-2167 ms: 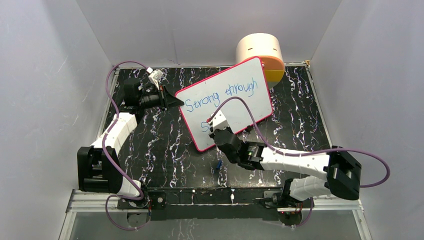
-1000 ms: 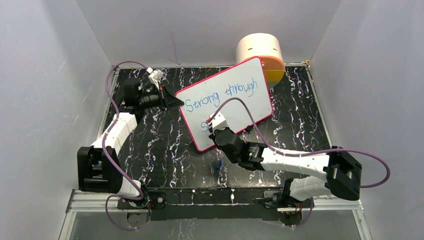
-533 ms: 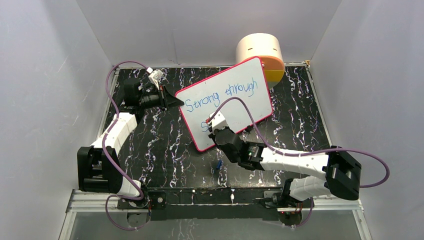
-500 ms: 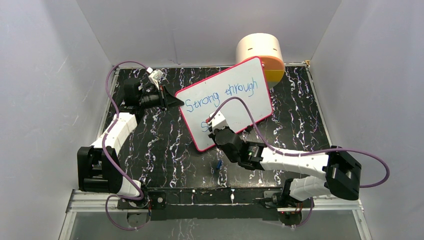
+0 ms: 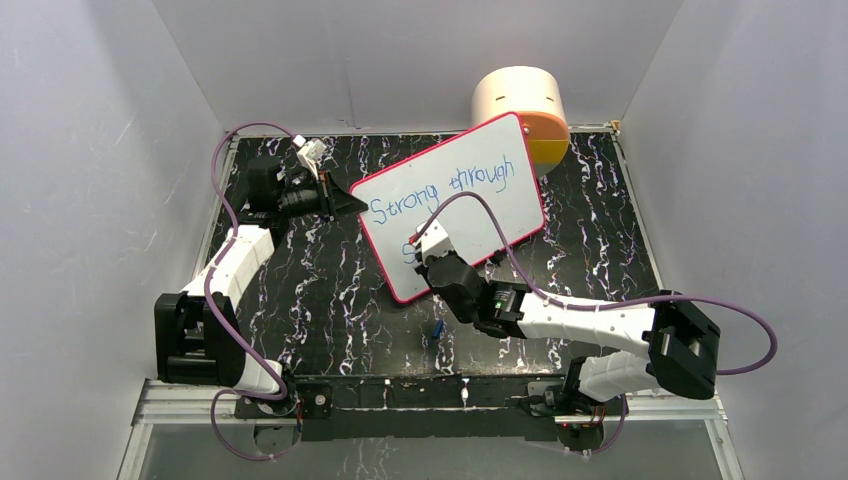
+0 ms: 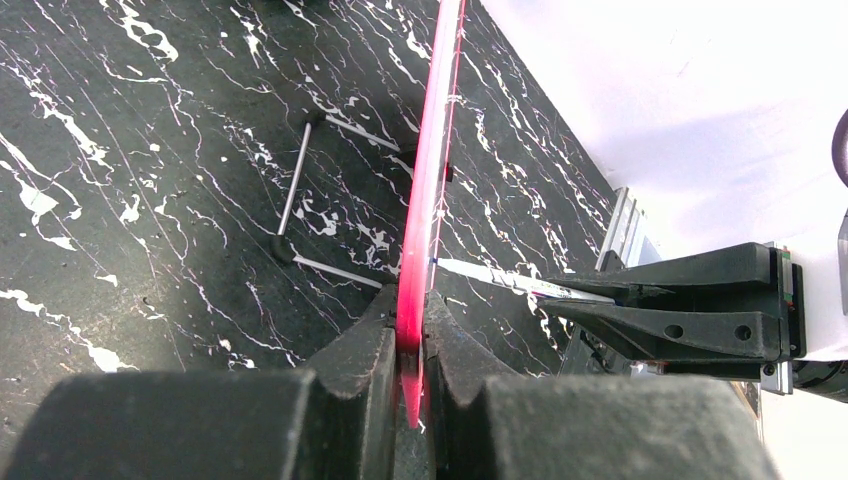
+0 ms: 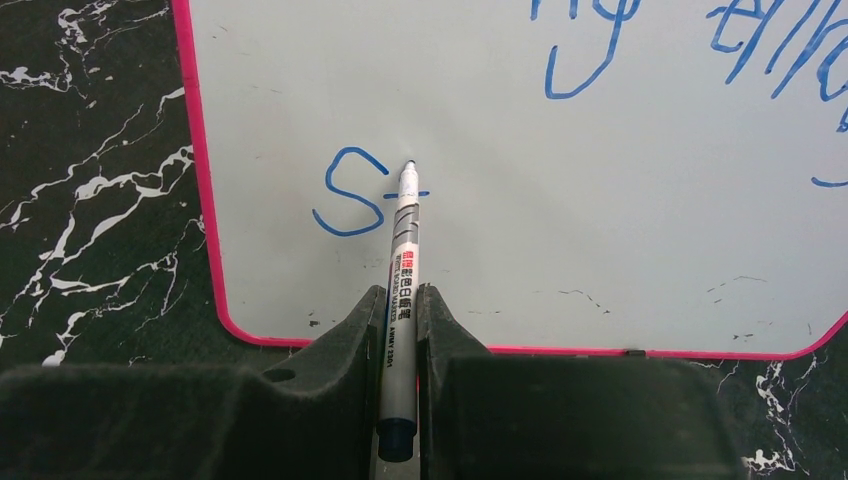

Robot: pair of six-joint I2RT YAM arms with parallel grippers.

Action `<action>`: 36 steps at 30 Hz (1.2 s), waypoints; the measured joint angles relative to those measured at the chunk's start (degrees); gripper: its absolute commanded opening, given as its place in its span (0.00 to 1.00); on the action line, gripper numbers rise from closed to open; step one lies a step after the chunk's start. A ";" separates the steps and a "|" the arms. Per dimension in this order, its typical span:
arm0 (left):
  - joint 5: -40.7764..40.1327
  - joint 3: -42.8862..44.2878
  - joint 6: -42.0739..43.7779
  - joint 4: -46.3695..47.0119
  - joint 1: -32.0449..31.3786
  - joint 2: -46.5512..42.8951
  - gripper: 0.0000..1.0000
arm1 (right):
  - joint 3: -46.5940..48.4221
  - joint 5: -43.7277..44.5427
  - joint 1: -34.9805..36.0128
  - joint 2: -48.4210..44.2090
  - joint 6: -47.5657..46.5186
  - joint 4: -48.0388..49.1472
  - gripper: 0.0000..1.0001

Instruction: Write a sentence on the whiteboard

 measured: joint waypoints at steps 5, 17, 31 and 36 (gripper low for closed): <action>0.02 0.02 0.00 0.00 0.00 0.00 0.00 | 0.31 -0.26 -0.04 0.00 0.37 -1.03 0.00; 0.11 0.04 0.00 -0.02 0.00 0.00 0.00 | 0.31 -1.97 -0.15 -0.31 3.32 -4.68 0.00; 0.20 0.07 0.00 -0.02 0.00 0.00 0.00 | -0.87 -2.80 -0.13 -0.83 5.86 -7.67 0.00; 0.20 0.09 0.00 -0.04 0.00 0.00 0.00 | -1.31 -2.93 -0.13 -0.83 6.29 -8.31 0.00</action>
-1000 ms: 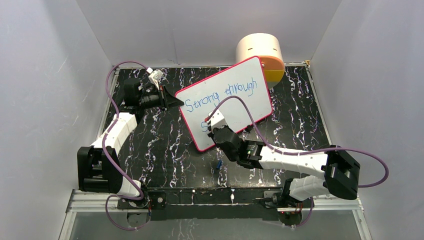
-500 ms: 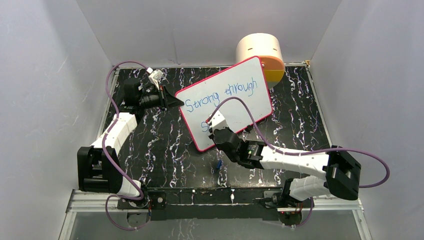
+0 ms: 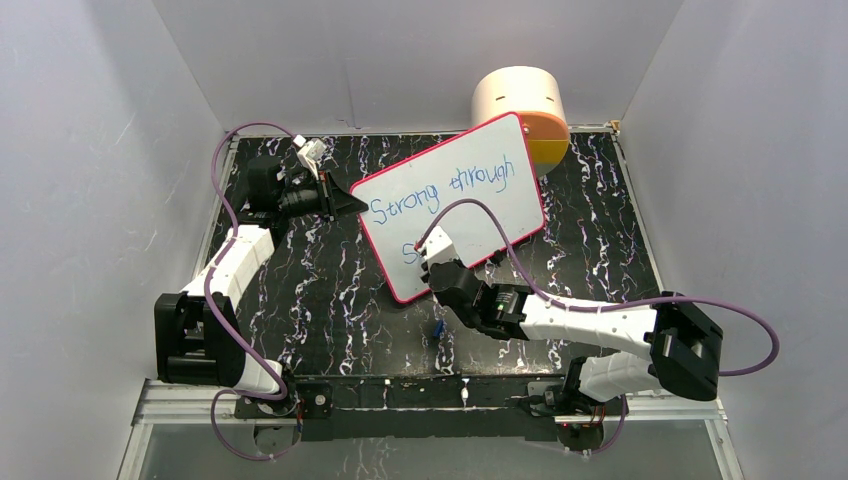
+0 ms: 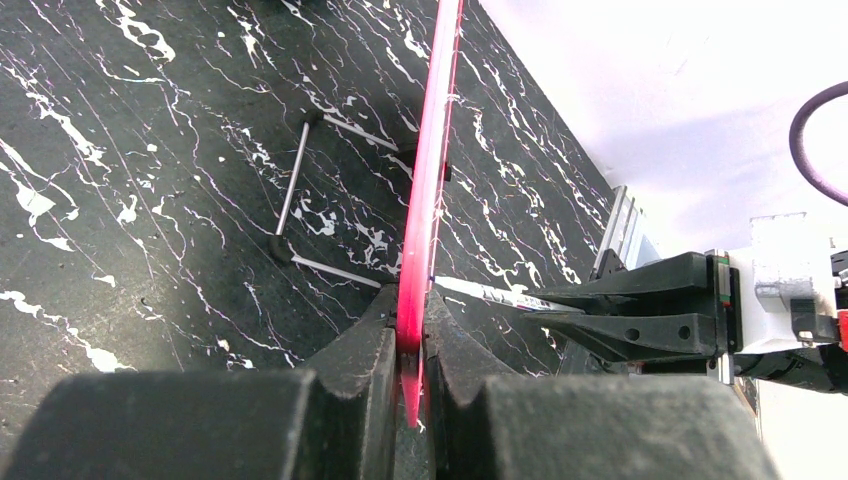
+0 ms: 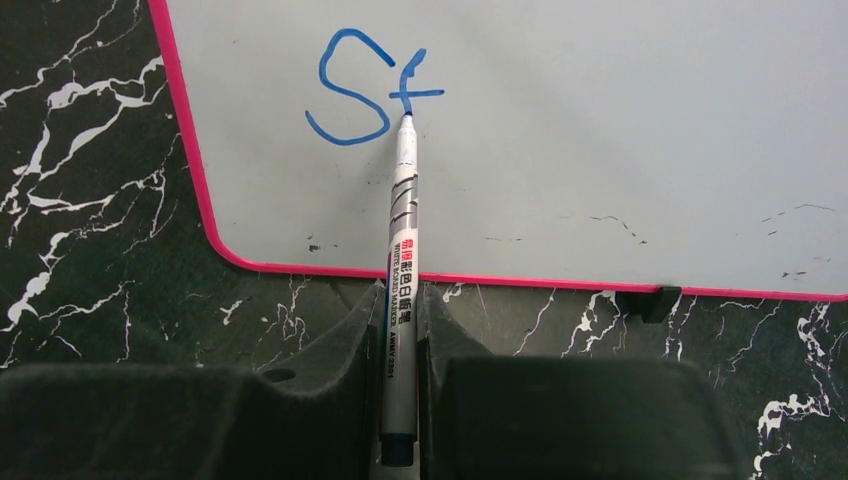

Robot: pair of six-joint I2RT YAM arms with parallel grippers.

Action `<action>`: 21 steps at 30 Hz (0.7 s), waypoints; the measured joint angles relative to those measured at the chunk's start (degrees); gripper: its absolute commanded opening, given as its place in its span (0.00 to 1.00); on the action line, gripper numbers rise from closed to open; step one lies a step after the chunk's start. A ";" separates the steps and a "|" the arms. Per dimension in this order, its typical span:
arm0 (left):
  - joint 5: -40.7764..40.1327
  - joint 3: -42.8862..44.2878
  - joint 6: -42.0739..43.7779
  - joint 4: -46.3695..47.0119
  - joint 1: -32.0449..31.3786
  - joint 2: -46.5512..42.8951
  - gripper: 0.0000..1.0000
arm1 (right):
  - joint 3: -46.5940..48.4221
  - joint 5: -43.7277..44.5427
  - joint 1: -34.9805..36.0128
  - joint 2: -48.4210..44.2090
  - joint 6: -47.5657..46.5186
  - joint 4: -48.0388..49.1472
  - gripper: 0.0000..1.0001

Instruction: Write a sentence on the whiteboard

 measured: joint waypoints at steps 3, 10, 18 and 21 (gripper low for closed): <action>0.00 0.04 0.02 -0.07 0.00 0.00 0.00 | -0.31 -0.31 0.00 -0.02 0.26 -0.61 0.00; 0.02 0.07 0.02 -0.13 0.00 0.00 0.00 | -0.33 -0.98 0.00 -0.28 0.87 -1.66 0.00; 0.00 0.15 0.04 -0.33 -0.02 0.00 0.00 | -0.33 -1.09 0.00 -0.31 1.05 -2.10 0.00; 0.00 0.15 0.04 -0.35 -0.02 0.00 0.00 | -0.33 -1.09 0.00 -0.31 1.07 -2.29 0.00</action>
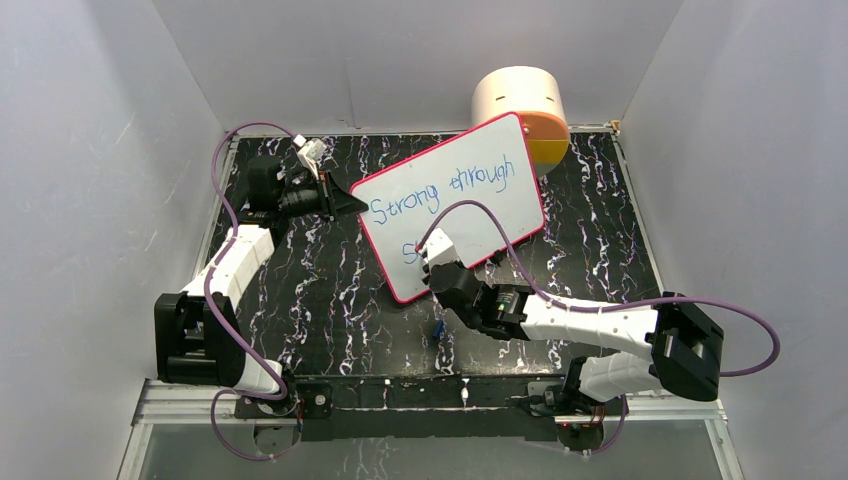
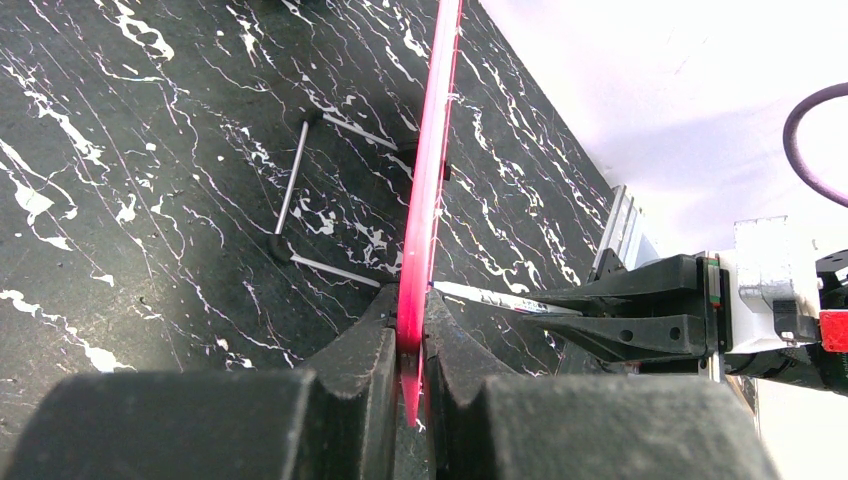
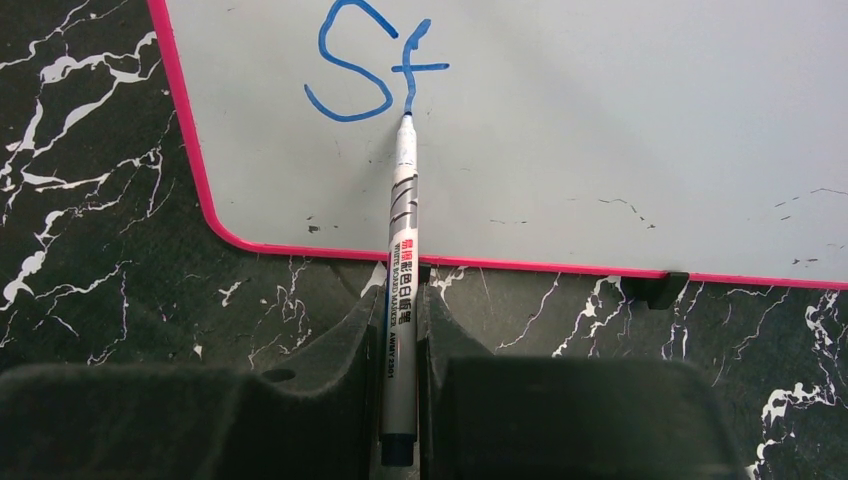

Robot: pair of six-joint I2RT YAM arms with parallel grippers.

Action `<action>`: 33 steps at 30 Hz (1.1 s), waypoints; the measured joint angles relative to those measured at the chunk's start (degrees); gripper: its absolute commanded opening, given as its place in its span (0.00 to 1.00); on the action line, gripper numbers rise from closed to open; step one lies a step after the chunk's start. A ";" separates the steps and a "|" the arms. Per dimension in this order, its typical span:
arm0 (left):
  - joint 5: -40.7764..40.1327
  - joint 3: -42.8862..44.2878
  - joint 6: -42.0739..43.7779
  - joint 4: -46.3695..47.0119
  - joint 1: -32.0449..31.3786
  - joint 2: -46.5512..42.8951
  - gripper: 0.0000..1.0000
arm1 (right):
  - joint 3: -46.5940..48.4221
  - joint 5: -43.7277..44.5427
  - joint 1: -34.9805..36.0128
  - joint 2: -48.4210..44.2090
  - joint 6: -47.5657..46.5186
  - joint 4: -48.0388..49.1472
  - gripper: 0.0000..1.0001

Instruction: Write a sentence on the whiteboard

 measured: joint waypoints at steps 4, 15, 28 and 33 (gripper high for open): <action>0.02 0.00 0.00 0.00 0.00 0.00 0.00 | 0.00 -0.11 0.00 -0.22 0.02 -0.63 0.00; 0.04 0.02 0.00 -0.02 0.00 0.00 0.00 | -0.02 0.61 0.00 -0.61 0.02 -1.14 0.00; 0.15 0.11 0.02 -0.11 0.00 0.07 0.00 | -0.02 2.27 0.00 -0.55 -1.18 -0.87 0.00; 0.15 0.11 0.04 -0.11 0.00 0.13 0.00 | -0.02 2.36 0.04 0.44 -1.51 -0.63 0.00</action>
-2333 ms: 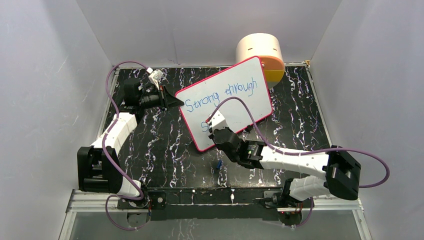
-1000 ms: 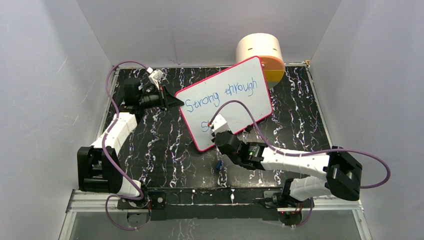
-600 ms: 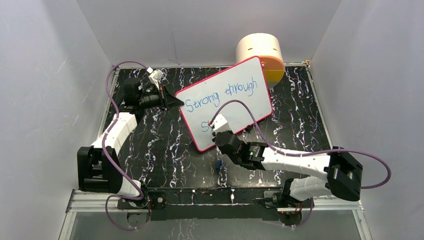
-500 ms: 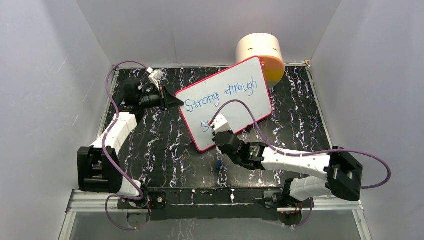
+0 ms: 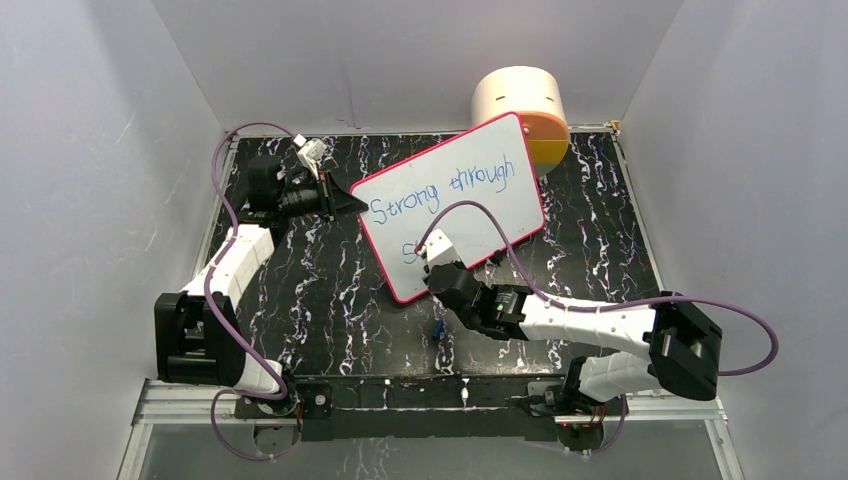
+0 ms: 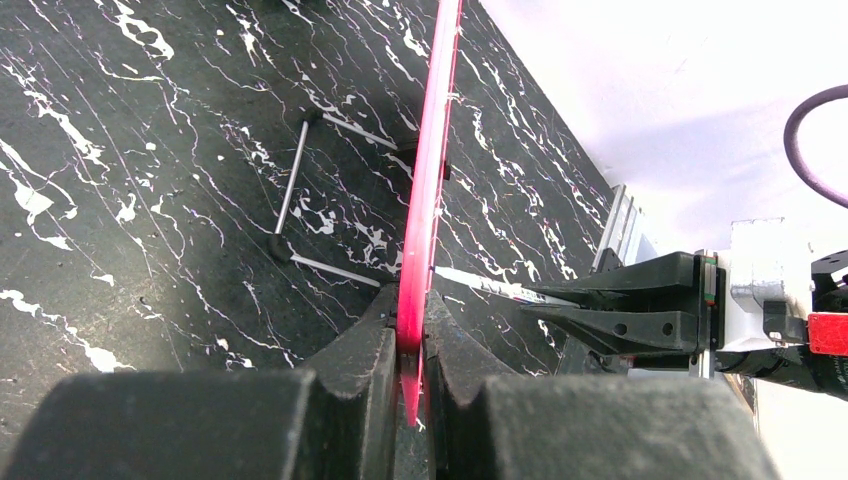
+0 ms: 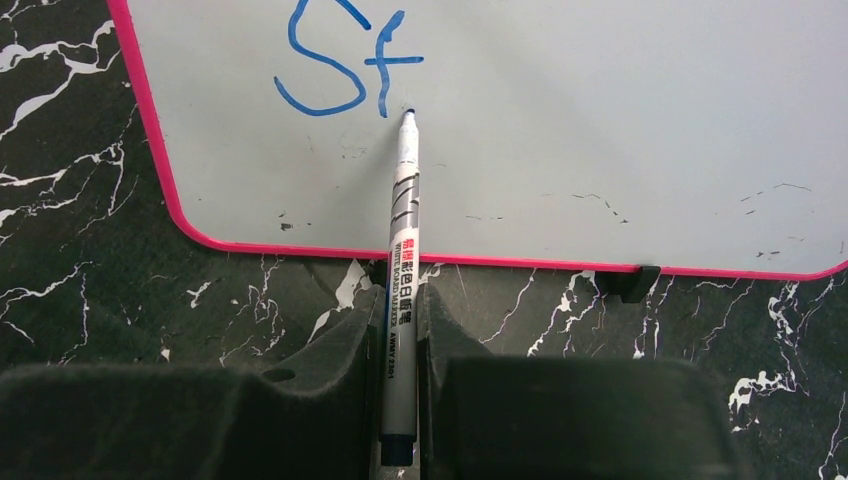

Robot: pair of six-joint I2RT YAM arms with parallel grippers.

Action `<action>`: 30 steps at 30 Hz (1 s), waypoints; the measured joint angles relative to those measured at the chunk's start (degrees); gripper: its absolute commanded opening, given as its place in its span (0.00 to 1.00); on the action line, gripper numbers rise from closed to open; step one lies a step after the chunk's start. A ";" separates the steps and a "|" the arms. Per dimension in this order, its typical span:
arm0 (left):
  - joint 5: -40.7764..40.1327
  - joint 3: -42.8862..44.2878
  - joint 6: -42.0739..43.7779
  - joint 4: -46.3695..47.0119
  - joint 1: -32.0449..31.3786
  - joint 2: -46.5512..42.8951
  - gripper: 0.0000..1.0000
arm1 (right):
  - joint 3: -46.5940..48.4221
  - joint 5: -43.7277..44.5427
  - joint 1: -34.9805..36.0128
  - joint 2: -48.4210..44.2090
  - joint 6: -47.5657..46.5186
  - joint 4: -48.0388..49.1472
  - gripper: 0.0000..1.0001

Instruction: Write a sentence on the whiteboard

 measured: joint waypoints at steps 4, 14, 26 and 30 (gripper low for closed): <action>-0.02 0.00 0.00 0.00 0.00 0.00 0.00 | 0.00 0.00 0.00 0.11 -0.02 -0.02 0.00; -0.02 0.00 0.00 0.00 0.00 0.00 0.00 | 0.02 -1.60 0.00 0.11 0.00 -0.33 0.00; 0.00 0.00 0.00 0.00 0.00 0.00 0.00 | 0.02 -2.29 0.00 0.04 0.00 -0.35 0.00; 0.04 0.00 0.00 0.02 0.00 0.00 0.00 | 0.02 -2.16 0.00 -0.92 -0.28 -0.33 0.00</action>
